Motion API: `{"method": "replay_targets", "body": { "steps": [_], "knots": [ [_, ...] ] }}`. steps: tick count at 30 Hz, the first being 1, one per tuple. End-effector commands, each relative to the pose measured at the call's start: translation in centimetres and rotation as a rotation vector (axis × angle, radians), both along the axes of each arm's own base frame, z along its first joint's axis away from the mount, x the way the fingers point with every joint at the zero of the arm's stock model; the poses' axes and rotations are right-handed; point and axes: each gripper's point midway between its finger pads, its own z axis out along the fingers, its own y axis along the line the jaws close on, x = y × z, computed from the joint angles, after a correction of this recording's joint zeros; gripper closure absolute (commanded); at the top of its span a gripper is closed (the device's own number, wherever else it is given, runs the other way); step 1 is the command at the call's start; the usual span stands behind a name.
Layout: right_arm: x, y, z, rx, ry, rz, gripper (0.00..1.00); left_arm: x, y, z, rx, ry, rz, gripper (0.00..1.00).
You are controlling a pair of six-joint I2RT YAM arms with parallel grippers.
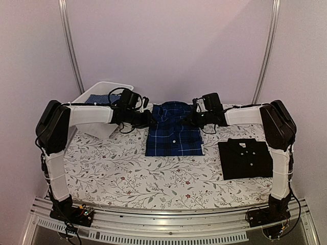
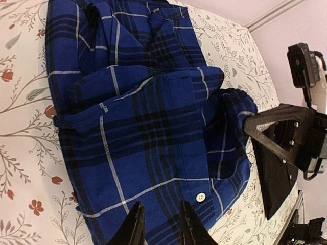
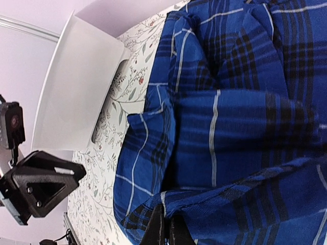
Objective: Fold and stack the long sleeve shirts
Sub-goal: Smooth out the 2/3-rectangle-folded shirt at the center of the board.
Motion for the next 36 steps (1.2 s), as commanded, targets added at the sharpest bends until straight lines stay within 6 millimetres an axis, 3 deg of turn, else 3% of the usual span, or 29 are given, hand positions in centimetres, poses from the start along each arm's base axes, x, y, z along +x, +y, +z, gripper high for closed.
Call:
{"method": "replay_targets", "body": {
  "steps": [1, 7, 13, 19, 22, 25, 30, 33, 36],
  "knots": [
    [3.1, 0.1, -1.1, -0.023, 0.000, -0.040, 0.98, -0.9, -0.3, 1.8, -0.031, -0.021, -0.021, 0.77],
    [5.7, -0.1, -3.8, -0.061, 0.013, -0.094, 0.98, -2.4, -0.6, 1.5, -0.022, -0.008, -0.042, 0.77],
    [6.8, -0.4, -5.5, -0.086, 0.022, -0.132, 0.98, -3.1, -0.9, 1.3, -0.016, 0.001, -0.055, 0.77],
    [5.8, 1.0, -4.5, -0.055, 0.019, -0.062, 0.54, -3.6, -1.4, 0.6, -0.008, 0.017, -0.068, 0.77],
    [4.8, 1.0, -2.4, -0.066, -0.026, -0.040, 0.44, -3.6, -1.4, 0.5, -0.008, 0.020, -0.066, 0.77],
    [3.9, 0.1, -0.5, -0.087, -0.069, -0.043, 0.43, -3.6, -1.4, 0.6, -0.010, 0.016, -0.065, 0.77],
    [1.9, -1.8, 0.0, -0.149, -0.080, -0.064, 0.43, -3.4, -1.5, 1.0, -0.013, 0.007, -0.070, 0.77],
    [0.8, -2.0, 0.4, -0.177, -0.094, -0.051, 0.43, -3.3, -1.5, 0.9, -0.013, 0.007, -0.070, 0.77],
    [-0.2, -1.3, -0.6, -0.203, -0.076, -0.009, 0.56, -3.2, -1.5, 1.0, -0.013, 0.006, -0.072, 0.77]
  ]
}}
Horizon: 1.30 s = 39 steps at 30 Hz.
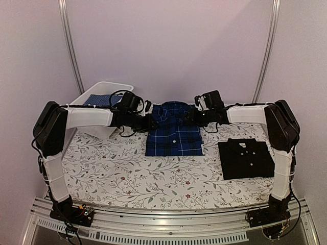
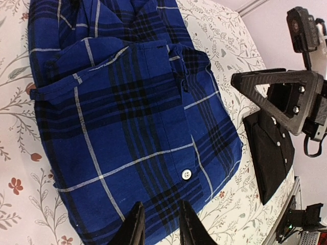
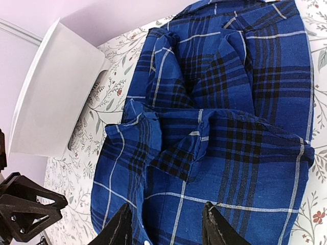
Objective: Fold and stack the long sleeve shirts
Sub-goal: Smooth out the 2/3-rectangle-folded shirt at the center of the board.
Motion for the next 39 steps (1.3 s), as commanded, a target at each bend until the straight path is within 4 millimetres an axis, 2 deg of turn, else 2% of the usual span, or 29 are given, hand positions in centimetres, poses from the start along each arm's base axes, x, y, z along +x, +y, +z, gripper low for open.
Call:
{"method": "replay_targets", "body": {
  "steps": [1, 3, 6, 11, 15, 22, 25, 31, 35, 39],
  "knots": [
    [-1.7, 0.8, -1.4, -0.062, 0.012, 0.053, 0.62, -0.2, -0.4, 1.0, -0.009, -0.021, -0.016, 0.77],
    [-2.1, 1.7, -2.0, -0.056, 0.025, 0.081, 0.73, -0.1, -0.4, 1.0, -0.007, -0.023, -0.015, 0.77],
    [-2.3, 2.9, -3.1, -0.055, 0.047, 0.116, 0.84, -0.1, -0.3, 0.9, -0.003, -0.020, -0.013, 0.77],
    [-2.1, 4.1, -4.8, -0.046, 0.076, 0.154, 0.85, -0.1, -0.1, 0.9, 0.002, -0.020, -0.009, 0.77],
    [-1.5, 4.8, -5.9, -0.048, 0.087, 0.170, 0.78, -0.1, 0.0, 1.1, 0.005, -0.024, -0.005, 0.77],
    [0.8, 5.5, -5.4, -0.081, 0.037, 0.164, 0.58, 0.0, 0.3, 1.2, 0.009, -0.026, 0.001, 0.77],
    [2.0, 5.9, -5.4, -0.098, 0.017, 0.159, 0.55, -0.1, 0.2, 1.2, 0.009, -0.026, -0.001, 0.77],
    [3.5, 6.6, -8.2, -0.098, 0.024, 0.185, 0.53, -0.1, 0.3, 1.3, 0.008, -0.025, 0.000, 0.77],
    [4.4, 5.7, -9.4, -0.098, 0.029, 0.177, 0.46, -0.1, 0.4, 1.2, 0.013, -0.023, 0.001, 0.77],
    [5.7, 3.1, -8.6, -0.100, 0.031, 0.131, 0.45, 0.0, 0.8, 0.9, 0.019, -0.019, 0.009, 0.77]
  ]
}}
